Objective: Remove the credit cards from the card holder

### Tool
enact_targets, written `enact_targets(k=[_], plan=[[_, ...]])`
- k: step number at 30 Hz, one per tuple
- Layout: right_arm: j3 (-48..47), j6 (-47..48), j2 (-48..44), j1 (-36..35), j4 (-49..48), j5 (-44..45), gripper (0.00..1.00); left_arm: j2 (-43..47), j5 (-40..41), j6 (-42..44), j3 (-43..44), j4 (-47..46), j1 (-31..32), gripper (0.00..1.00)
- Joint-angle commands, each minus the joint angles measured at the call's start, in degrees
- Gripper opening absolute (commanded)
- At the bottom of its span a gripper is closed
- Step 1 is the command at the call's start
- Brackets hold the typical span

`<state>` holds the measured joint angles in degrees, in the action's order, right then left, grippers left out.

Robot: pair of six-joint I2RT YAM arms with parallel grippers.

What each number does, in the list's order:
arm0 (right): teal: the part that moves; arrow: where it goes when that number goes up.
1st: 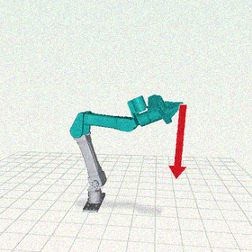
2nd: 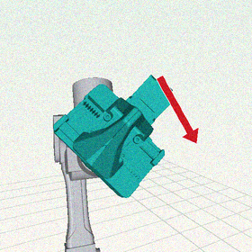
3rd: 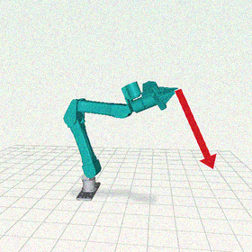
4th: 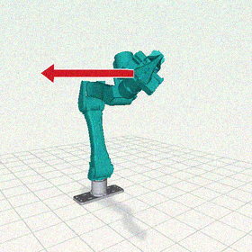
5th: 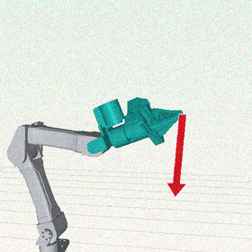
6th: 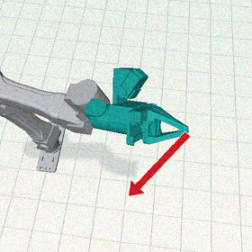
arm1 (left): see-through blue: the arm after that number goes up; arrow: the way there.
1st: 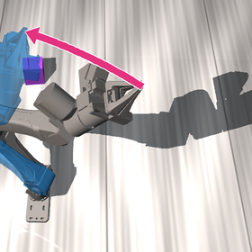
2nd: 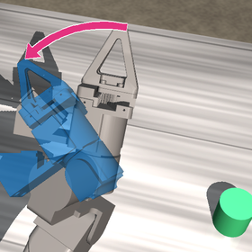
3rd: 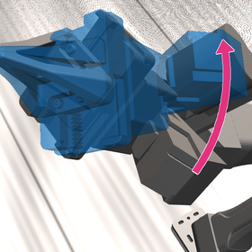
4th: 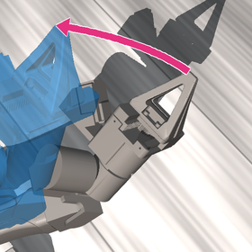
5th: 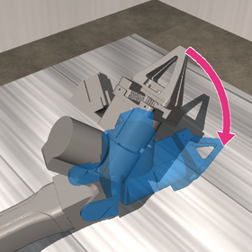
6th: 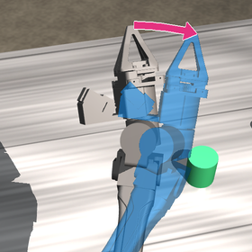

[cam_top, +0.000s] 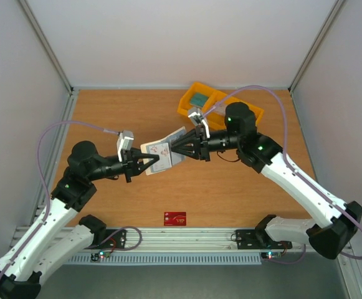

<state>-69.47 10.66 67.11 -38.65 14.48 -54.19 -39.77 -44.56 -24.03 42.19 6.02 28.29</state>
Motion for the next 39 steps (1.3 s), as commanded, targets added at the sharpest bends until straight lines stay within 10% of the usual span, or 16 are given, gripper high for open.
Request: enact_targets(k=[1,39], plan=[[-1.5,-0.02,3.13,-0.41,-0.04,-2.28,0.18,0.32,-5.24,-0.28,-0.09,-7.13,-0.26,0.0],[2.32,1.45,1.38,4.42,0.69,-9.38,0.01,0.33,-7.3,-3.74,-0.13,-7.2,-0.26,0.08]])
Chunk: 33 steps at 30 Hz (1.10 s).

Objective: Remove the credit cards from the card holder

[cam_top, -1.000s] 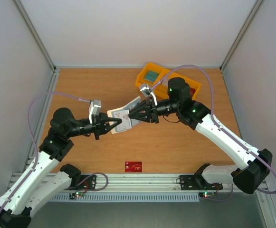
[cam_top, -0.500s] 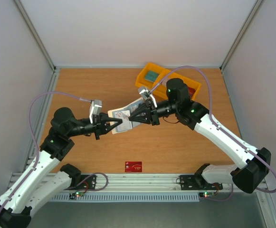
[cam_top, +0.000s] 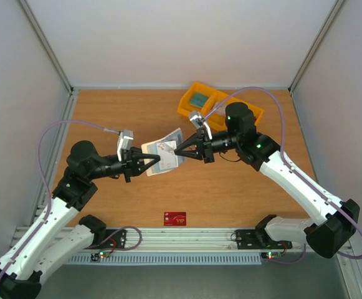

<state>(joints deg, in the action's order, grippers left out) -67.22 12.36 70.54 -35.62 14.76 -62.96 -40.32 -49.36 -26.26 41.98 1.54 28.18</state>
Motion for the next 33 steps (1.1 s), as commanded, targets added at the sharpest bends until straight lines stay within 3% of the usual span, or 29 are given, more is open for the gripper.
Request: enact_targets(k=[1,3,12,16,23,33], plan=[[0.07,-0.21,-2.22,1.63,0.41,-0.7,0.01,0.86,-2.99,-1.78,0.04,-2.96,-0.15,0.06],[-0.06,-0.1,-2.58,2.08,0.44,-0.78,0.01,0.88,-4.1,-2.03,0.04,-3.41,-0.15,0.0],[-2.62,4.89,-2.82,4.96,9.15,-3.15,0.01,1.36,-3.95,-1.76,-0.37,-3.75,-0.15,0.0],[-1.79,-0.53,-0.86,4.67,3.03,-7.33,0.07,0.94,-4.16,-1.77,-0.64,-5.03,-0.07,0.0],[0.55,-6.28,-1.14,3.33,-6.63,-5.88,0.1,0.36,-4.1,-1.42,-0.32,-5.25,-0.08,0.0],[0.3,-7.7,-0.07,2.17,-8.1,-4.53,0.18,0.06,-3.84,-1.23,-0.05,-5.1,-0.06,0.0]])
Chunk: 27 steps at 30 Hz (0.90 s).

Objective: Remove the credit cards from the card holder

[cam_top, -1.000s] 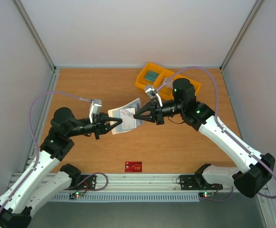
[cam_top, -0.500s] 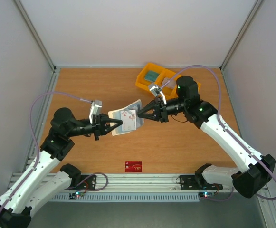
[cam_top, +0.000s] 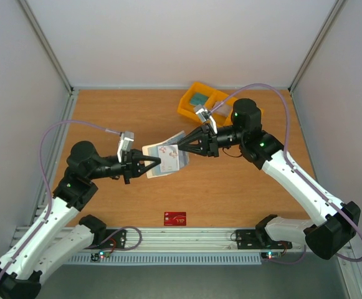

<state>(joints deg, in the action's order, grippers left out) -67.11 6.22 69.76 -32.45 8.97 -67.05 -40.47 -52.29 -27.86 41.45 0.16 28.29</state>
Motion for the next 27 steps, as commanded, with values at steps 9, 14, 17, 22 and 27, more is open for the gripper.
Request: enact_targets(k=[9,14,17,22,27], plan=[[0.47,-0.67,0.45,-1.72,-2.03,-3.07,0.31,0.31,-0.72,0.35,0.27,-3.53,-0.17,0.0],[0.75,0.08,-0.06,-1.72,-1.57,-4.45,0.32,0.64,-0.79,0.37,0.15,-3.49,-0.17,0.0],[0.79,1.15,-0.37,-1.73,-0.51,-5.22,0.33,0.8,-0.74,0.37,0.08,-3.59,-0.17,0.0],[0.93,2.3,-0.83,-1.61,0.21,-5.82,0.28,0.95,-0.83,0.52,-0.03,-3.46,-0.17,0.0],[0.67,2.24,-0.76,-1.73,0.09,-4.3,0.18,0.78,-0.87,0.28,-0.14,-3.95,-0.17,0.0]])
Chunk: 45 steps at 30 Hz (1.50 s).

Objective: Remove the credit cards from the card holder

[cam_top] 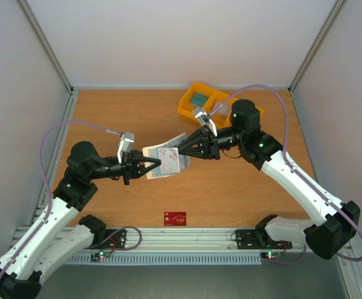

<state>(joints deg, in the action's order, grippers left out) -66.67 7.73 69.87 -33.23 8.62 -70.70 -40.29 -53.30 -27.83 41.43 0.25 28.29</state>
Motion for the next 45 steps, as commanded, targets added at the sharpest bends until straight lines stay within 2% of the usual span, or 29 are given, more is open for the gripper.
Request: enact_targets(k=[1,4,8,11,14,19,25,33,37,42,45], plan=[[0.35,0.45,-0.76,-0.92,0.15,-0.59,0.17,0.51,0.14,0.24,-0.09,-4.05,-0.17,0.0],[0.56,0.48,-0.93,-0.96,-0.13,-1.0,0.17,0.47,0.12,0.24,-0.12,-3.94,-0.17,0.0],[0.7,1.8,-1.34,-0.95,1.18,-1.02,0.27,0.39,0.22,0.24,-0.12,-3.96,-0.17,0.0],[0.26,6.5,-3.55,-0.88,5.2,-3.08,0.29,0.52,0.11,0.3,0.03,-3.82,-0.17,0.0],[-2.16,10.93,-4.42,-0.92,12.2,0.13,0.23,0.67,-0.05,0.49,0.0,-3.83,-0.17,0.0],[-1.8,7.49,-2.64,-0.94,9.01,3.29,0.15,0.78,0.1,0.11,-0.52,-4.63,-0.17,0.0],[-2.05,7.46,-2.52,-0.86,8.91,9.04,0.18,0.76,-0.16,0.31,-0.01,-3.95,-0.17,0.0],[-2.92,6.67,-2.41,-0.84,9.5,7.3,0.27,0.69,0.0,0.21,-0.36,-4.43,-0.17,0.0],[-3.24,5.51,-1.47,-1.32,7.84,7.4,0.22,0.42,-0.05,0.15,0.07,-4.23,-0.17,0.0],[-3.42,4.53,-0.61,-1.54,6.03,4.88,0.21,0.23,-0.16,0.59,0.42,-3.5,-0.17,0.0],[-3.37,4.75,-0.54,-1.57,6.64,5.32,0.16,0.28,-0.01,0.67,0.33,-3.69,-0.17,0.0]])
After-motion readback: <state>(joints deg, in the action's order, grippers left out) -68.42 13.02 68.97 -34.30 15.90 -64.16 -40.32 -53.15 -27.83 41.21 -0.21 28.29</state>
